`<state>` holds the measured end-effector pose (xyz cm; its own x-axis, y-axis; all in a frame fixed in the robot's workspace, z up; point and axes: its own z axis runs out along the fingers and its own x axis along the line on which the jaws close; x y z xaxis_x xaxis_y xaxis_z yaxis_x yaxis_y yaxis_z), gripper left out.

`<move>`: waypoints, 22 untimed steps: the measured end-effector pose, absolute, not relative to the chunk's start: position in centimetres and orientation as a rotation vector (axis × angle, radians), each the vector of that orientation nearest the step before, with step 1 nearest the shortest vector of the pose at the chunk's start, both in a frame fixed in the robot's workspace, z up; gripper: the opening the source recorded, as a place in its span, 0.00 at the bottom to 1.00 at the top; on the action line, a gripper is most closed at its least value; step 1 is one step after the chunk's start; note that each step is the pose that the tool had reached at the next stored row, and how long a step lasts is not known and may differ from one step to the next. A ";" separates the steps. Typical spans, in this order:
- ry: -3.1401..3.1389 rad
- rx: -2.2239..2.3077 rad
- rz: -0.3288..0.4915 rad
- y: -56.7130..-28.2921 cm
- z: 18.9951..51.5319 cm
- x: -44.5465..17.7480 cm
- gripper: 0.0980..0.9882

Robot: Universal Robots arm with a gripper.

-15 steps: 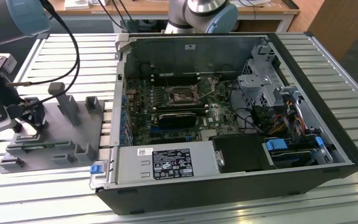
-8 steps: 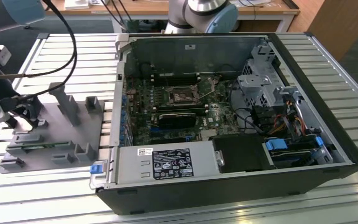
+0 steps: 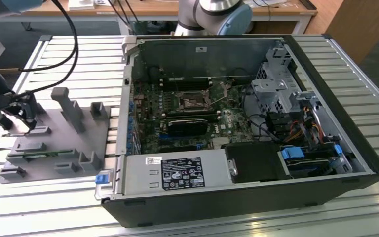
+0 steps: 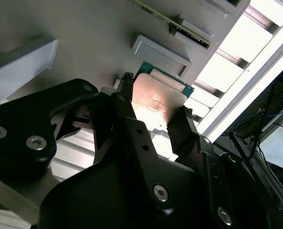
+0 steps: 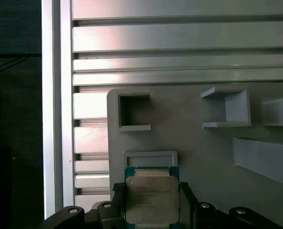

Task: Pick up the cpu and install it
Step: 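Pick up the cpu and move it towards the insertion slot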

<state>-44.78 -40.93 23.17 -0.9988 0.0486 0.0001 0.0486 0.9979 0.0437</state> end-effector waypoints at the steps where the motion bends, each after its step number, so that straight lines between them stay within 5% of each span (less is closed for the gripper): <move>1: 3.139 0.077 0.069 -40.9 23.5 -44.8 0.49; 22: 3.140 0.077 0.081 -40.9 26.0 -44.8 0.49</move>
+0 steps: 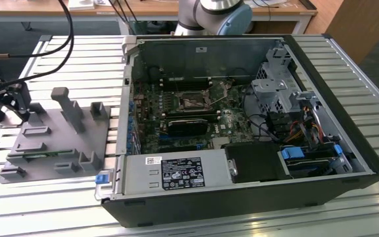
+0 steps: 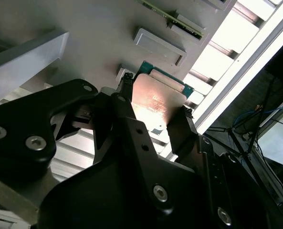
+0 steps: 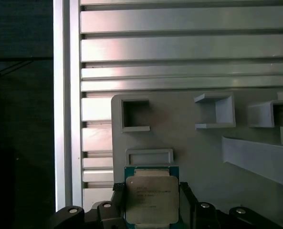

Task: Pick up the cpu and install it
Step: 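Pick up the cpu and move it towards the insertion slot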

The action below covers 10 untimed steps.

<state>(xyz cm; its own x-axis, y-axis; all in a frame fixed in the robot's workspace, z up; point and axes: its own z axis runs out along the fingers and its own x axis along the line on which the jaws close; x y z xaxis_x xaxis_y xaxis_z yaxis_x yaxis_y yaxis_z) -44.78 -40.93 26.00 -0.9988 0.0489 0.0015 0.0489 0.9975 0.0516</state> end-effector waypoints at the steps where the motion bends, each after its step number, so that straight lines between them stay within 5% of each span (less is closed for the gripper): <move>1: -3.139 -0.077 -0.081 -40.9 26.1 -44.8 0.49; 10: -3.139 -0.077 -0.081 -40.9 27.0 -44.8 0.49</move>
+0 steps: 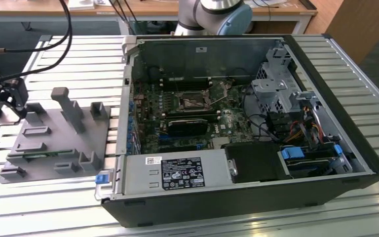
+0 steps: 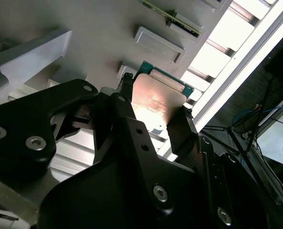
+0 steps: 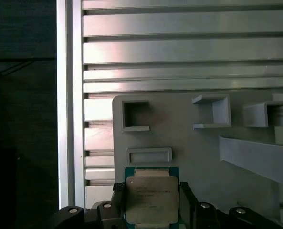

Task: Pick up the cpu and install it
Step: 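Pick up the cpu and move it towards the insertion slot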

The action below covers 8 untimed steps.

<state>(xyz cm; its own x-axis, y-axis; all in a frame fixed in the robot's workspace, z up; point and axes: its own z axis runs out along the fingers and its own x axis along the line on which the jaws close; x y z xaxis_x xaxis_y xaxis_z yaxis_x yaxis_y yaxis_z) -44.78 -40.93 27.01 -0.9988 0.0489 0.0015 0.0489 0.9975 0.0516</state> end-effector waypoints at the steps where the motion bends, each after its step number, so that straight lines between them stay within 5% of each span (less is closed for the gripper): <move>1: -3.139 -0.077 -0.081 -40.9 27.1 -44.8 0.49; 8: -3.139 -0.077 -0.082 -40.9 27.5 -44.8 0.49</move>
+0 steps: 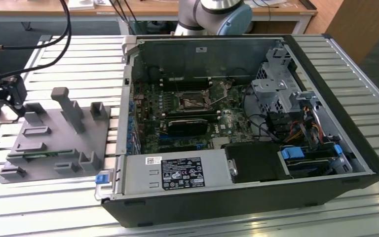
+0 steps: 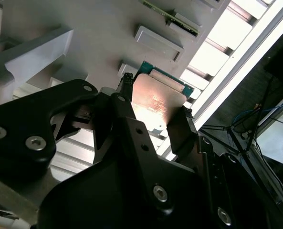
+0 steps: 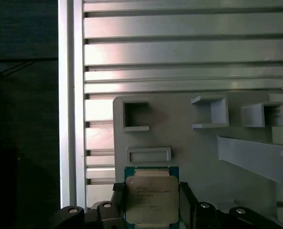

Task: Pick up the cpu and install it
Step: 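Pick up the cpu and move it towards the insertion slot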

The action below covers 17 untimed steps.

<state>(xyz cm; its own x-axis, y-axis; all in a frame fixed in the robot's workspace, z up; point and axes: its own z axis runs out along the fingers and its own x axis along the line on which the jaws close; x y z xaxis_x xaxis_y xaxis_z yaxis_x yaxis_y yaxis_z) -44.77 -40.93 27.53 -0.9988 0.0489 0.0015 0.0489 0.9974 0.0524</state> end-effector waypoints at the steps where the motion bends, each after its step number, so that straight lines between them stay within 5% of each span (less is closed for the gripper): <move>1: -3.140 -0.077 -0.083 -40.9 27.6 -44.8 0.49; 17: -3.139 -0.077 -0.083 -40.9 28.9 -44.8 0.49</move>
<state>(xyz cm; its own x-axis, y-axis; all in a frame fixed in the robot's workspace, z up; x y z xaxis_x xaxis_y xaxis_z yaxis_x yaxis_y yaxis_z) -44.78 -40.93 28.92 -0.9988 0.0489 0.0015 0.0489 0.9974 0.0527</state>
